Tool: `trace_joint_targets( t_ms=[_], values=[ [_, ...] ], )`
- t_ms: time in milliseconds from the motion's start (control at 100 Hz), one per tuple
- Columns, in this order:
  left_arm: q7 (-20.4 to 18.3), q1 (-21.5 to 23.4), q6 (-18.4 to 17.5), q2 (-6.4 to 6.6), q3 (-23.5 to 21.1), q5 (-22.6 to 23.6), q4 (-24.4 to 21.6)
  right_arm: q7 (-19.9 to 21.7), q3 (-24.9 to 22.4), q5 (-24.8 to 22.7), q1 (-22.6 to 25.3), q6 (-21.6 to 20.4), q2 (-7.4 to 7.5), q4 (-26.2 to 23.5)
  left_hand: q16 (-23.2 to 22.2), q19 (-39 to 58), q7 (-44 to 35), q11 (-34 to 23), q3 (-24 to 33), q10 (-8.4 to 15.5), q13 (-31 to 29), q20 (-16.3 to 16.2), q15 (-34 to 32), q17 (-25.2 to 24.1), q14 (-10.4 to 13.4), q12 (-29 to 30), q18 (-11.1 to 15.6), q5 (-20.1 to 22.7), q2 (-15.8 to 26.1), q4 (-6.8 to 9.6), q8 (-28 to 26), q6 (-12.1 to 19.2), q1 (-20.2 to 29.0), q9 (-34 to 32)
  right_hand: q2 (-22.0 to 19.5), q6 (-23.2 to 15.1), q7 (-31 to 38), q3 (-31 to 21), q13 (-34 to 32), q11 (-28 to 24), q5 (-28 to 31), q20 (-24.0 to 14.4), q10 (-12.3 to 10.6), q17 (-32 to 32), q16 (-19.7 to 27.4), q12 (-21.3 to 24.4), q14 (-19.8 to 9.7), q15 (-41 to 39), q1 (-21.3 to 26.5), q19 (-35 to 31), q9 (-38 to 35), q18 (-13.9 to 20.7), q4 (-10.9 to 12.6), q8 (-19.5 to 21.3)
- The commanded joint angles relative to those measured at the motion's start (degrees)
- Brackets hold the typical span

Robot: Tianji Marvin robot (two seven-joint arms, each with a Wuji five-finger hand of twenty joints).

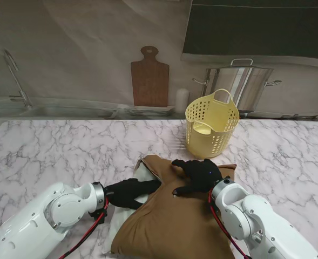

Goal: Remove the pillowcase from the pillow and put it in the laundry basket

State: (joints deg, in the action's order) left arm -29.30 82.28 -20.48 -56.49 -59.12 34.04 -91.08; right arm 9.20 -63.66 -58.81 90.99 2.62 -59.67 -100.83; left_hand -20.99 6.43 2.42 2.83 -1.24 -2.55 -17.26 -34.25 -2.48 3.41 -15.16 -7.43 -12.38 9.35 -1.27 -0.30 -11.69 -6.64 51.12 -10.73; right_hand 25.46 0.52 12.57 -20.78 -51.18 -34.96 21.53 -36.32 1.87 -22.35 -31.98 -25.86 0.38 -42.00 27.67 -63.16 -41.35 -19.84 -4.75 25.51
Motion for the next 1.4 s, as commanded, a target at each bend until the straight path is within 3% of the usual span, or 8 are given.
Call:
trace_joint_targets(
  t_ms=[0, 40, 110, 820, 1000, 1180, 1270, 1390],
  values=[
    [-2.69, 2.01, 0.21, 1.35, 1.24, 0.71, 2.50, -0.93, 0.26, 0.56, 0.21, 0.24, -0.22, 2.41, -1.27, 20.53, -3.23, -3.74, -0.32, -2.54, -4.07, 0.93, -5.99, 0.39, 2.77, -1.23, -2.91, 3.88, -5.20, -0.58, -2.24, 1.81, 2.46, -1.52, -0.43, -5.37, 10.28, -4.04, -11.35, -9.42, 12.54, 1.24, -3.45, -1.09, -3.12, -5.12, -4.49, -15.43, 12.52, -1.95, -14.06, -0.62, 2.89, 2.18],
    [-2.99, 1.93, 0.39, 1.41, 1.33, 0.61, 2.75, -3.20, 0.59, 1.51, -0.03, 0.57, -0.52, 3.61, -1.23, 20.44, -3.26, -3.76, -0.31, -2.49, -4.01, 0.96, -5.96, 0.39, 2.72, -1.22, -2.90, 3.96, -5.25, -0.58, -2.32, 1.84, 2.44, -1.64, 2.97, -9.63, 30.21, -12.41, -16.03, -12.30, 17.05, 2.59, -4.38, -1.41, -2.11, -7.26, -5.28, -19.85, 15.78, -2.05, -21.37, -1.39, -0.39, -9.02],
    [-4.51, 1.51, 1.30, 1.66, 1.74, 0.10, 2.96, -6.03, 0.27, 1.93, 0.40, 1.10, -0.87, 4.56, -1.13, 20.16, -3.17, -3.58, -0.28, -2.52, -3.69, 1.02, -5.82, 0.19, 2.66, -1.13, -2.86, 3.84, -5.34, -0.56, -2.42, 1.81, 2.48, -1.29, 3.40, -12.50, 40.41, -24.28, -21.65, -15.88, 23.75, 3.43, -4.20, -2.68, -2.56, -8.36, -6.16, -25.16, 16.50, -2.29, -27.56, -1.35, -2.93, -10.71],
    [-8.40, 0.54, 2.91, 2.43, 2.24, 1.06, 2.38, -10.34, -11.23, -3.89, 10.97, 0.74, -1.11, -0.52, -0.84, 18.61, -2.77, -3.35, -0.28, -2.84, -3.20, 0.70, -5.71, 0.37, 2.68, -1.02, -2.81, 3.43, -5.37, -0.55, -2.98, 1.78, 1.77, -0.79, 1.53, -12.93, 39.88, -26.26, -20.68, -13.99, 24.10, 3.71, -3.48, -6.52, -3.50, -14.10, -6.33, -25.32, 15.93, -6.30, -26.55, 1.12, -3.78, -6.02],
    [-8.25, 0.36, 2.96, 2.40, 2.63, 0.62, 2.65, -11.38, -10.08, -0.46, 10.59, 0.46, -1.58, -1.58, -0.83, 18.43, -2.69, -3.27, -0.30, -2.93, -3.14, 0.55, -5.70, 0.41, 2.72, -1.00, -2.74, 3.30, -5.30, -0.55, -3.03, 1.84, 1.69, -0.60, -3.92, -6.12, 17.10, -15.02, -10.82, -2.24, 17.01, 3.12, 0.66, -5.29, -4.10, -6.83, -1.94, -13.05, -1.53, -9.28, -12.51, 3.65, 1.02, 0.24],
    [-7.59, 0.02, 2.49, 2.32, 3.23, 0.28, 3.16, -4.83, -6.86, 0.41, 8.95, 2.13, -0.95, -2.67, -0.83, 18.23, -2.24, -3.16, -0.31, -2.95, -3.06, 0.42, -5.70, 0.43, 2.73, -0.97, -2.69, 2.34, -5.41, -0.54, -2.91, 1.90, 1.65, -0.22, -6.63, 2.43, -10.81, -9.98, 3.66, 11.59, -12.53, -0.16, 6.71, 0.08, -2.25, 5.05, 2.51, 2.76, -17.58, -7.80, 18.01, 3.31, 0.19, -3.13],
    [-6.59, 0.04, 1.99, 2.16, 3.40, 0.27, 3.55, -2.18, -4.25, 0.37, 7.39, 4.60, -0.67, -2.51, -0.87, 18.23, -1.57, -3.11, -0.28, -3.38, -3.19, 0.32, -5.78, 0.57, 2.77, -0.96, -2.63, 0.51, -5.45, -0.51, -2.53, 2.03, 1.68, 0.02, -4.06, 4.97, -16.04, -13.35, 1.77, 15.30, -11.71, -1.31, 9.74, -0.86, -1.44, 11.99, 3.03, 2.43, -23.72, -7.67, 22.74, 2.44, -1.26, -23.95],
    [-6.16, 0.06, 1.82, 2.09, 3.47, 0.30, 3.69, 2.25, -1.12, -1.46, 4.91, 6.92, -0.06, -1.47, -0.92, 18.28, -1.39, -3.14, -0.28, -4.05, -3.32, 0.19, -5.84, 0.70, 2.74, -0.99, -2.53, -0.36, -5.42, -0.49, -2.14, 1.70, 1.54, -0.14, 0.35, 6.69, -14.21, -14.51, -3.91, 7.64, -11.73, -2.62, 7.91, -3.92, -2.89, 8.62, 0.51, -6.03, -21.12, -10.88, 17.82, 4.06, -1.78, -24.29]
  ],
)
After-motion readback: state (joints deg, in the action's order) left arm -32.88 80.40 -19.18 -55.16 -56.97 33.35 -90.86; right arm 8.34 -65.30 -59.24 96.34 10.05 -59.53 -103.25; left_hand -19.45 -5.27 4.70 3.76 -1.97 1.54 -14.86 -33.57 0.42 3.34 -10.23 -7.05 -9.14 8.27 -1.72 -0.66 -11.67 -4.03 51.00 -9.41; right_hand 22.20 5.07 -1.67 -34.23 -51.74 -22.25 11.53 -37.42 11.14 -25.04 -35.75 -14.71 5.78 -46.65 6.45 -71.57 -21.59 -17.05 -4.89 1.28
